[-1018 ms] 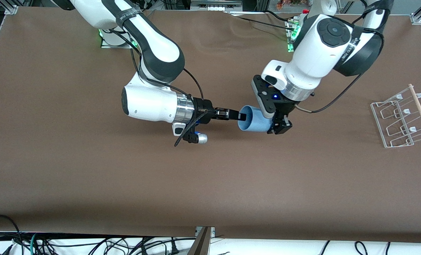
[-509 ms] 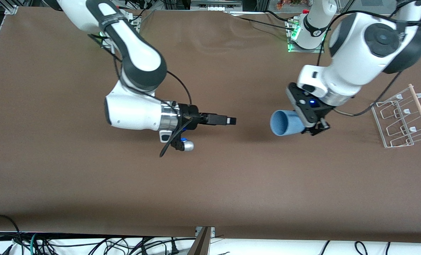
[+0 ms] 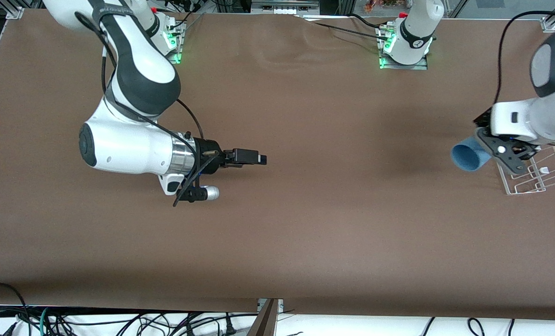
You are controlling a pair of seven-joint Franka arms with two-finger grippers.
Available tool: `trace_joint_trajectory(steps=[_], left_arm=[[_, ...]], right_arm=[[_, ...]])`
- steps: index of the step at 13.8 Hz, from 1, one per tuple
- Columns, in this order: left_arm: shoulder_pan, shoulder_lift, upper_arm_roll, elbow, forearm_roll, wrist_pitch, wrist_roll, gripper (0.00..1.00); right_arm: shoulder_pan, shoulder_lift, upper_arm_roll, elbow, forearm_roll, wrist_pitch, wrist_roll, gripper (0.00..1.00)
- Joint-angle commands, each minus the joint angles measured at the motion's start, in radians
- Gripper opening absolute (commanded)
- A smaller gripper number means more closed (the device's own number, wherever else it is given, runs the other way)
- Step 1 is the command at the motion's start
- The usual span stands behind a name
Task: Transfer cup to left arm and place on rack
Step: 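Carry the cup toward the rack while the right gripper withdraws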
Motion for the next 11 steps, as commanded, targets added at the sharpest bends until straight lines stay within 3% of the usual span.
trace_joint_trajectory(steps=[1,4,6,11], left_arm=[[0.002,0.045,0.074,0.02,0.122,-0.104,-0.008,0.0],[0.02,0.125,0.114,0.063,0.266,-0.257,-0.013,0.0],[0.055,0.232,0.128,0.165,0.355,-0.384,-0.005,0.0],[0.062,0.392,0.131,0.212,0.535,-0.466,-0.011,0.0]], right_arm=[[-0.004,-0.058,-0.061,-0.028,-0.161,-0.142,-0.02,1.0],[-0.042,-0.137,-0.069,-0.07,-0.416,-0.236,-0.094,1.0],[-0.045,-0.209,-0.069,-0.11,-0.553,-0.25,-0.106,1.0],[-0.14,-0.339,-0.1,-0.126,-0.667,-0.346,-0.134,1.0]])
